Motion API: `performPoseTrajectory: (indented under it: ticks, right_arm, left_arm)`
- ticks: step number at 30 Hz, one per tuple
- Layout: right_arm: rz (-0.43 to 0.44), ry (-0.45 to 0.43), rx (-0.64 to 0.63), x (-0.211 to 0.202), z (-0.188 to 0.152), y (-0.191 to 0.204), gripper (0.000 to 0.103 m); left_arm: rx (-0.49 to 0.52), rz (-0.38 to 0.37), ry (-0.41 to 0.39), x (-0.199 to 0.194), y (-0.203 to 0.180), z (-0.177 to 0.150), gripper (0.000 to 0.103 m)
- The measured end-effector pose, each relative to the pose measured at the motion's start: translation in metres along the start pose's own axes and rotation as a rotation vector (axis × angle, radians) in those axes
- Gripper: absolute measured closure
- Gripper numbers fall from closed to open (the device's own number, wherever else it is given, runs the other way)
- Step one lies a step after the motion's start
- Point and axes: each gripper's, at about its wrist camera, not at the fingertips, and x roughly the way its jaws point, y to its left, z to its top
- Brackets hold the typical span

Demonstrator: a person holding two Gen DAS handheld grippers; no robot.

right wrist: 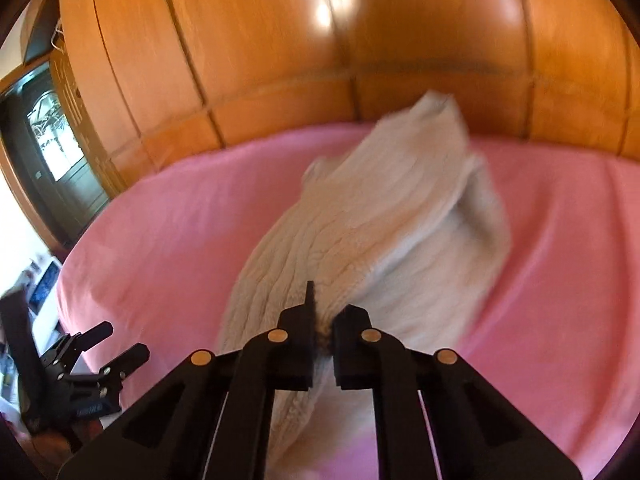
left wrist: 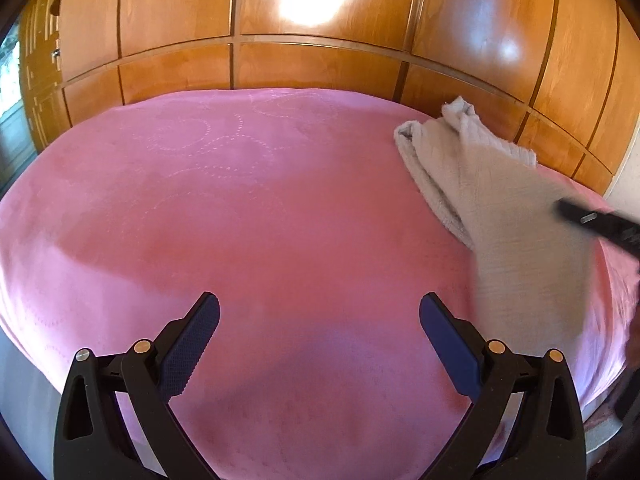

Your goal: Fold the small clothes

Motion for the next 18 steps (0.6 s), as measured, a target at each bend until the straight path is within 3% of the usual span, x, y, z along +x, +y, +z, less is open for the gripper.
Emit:
performPoseTrajectory:
  ticks: [2, 5, 7, 9, 12, 14, 15, 16, 17, 18]
  right_arm:
    - [-0.11, -0.07, -0.015, -0.034, 0.012, -0.032, 0.098]
    - [-0.348, -0.123, -0.026, -0.067, 0.029, -0.091, 0.098]
    - [-0.52, -0.117, -0.016, -0.075, 0.039, -0.139, 0.098]
    - [-0.65, -0.08, 0.031, -0.072, 0.049, -0.193, 0.098]
    - [-0.763, -0.02, 0.108, -0.056, 0.058, -0.255, 0.097]
    - [-0.772, 0.008, 0.159, -0.044, 0.062, -0.282, 0.093]
    - [-0.774, 0.02, 0.188, -0.037, 0.063, -0.29, 0.089]
    - [-0.791, 0.018, 0.2, -0.035, 0.064, -0.294, 0.069]
    - [-0.805, 0.009, 0.213, -0.038, 0.062, -0.301, 0.048]
    - [-0.808, -0.013, 0.226, -0.041, 0.061, -0.298, 0.044]
  left_arm:
    - [0.0, -0.04, 0.013, 0.004, -0.001, 0.004, 0.005]
    - [-0.014, -0.146, 0.038, 0.008, -0.008, 0.012, 0.008]
    - [-0.016, -0.255, 0.072, 0.011, -0.019, 0.015, 0.016]
    - [0.001, -0.358, 0.105, 0.011, -0.035, 0.014, 0.016]
    - [0.045, -0.484, 0.155, 0.009, -0.061, 0.009, 0.016]
    - [0.101, -0.476, 0.182, 0.011, -0.079, 0.002, 0.016]
    - [0.139, -0.446, 0.179, 0.013, -0.087, -0.001, 0.022]
    - [0.172, -0.427, 0.184, 0.018, -0.094, -0.005, 0.04]
    - [0.179, -0.432, 0.217, 0.026, -0.097, -0.008, 0.051]
    - [0.16, -0.441, 0.261, 0.034, -0.096, -0.009, 0.076]
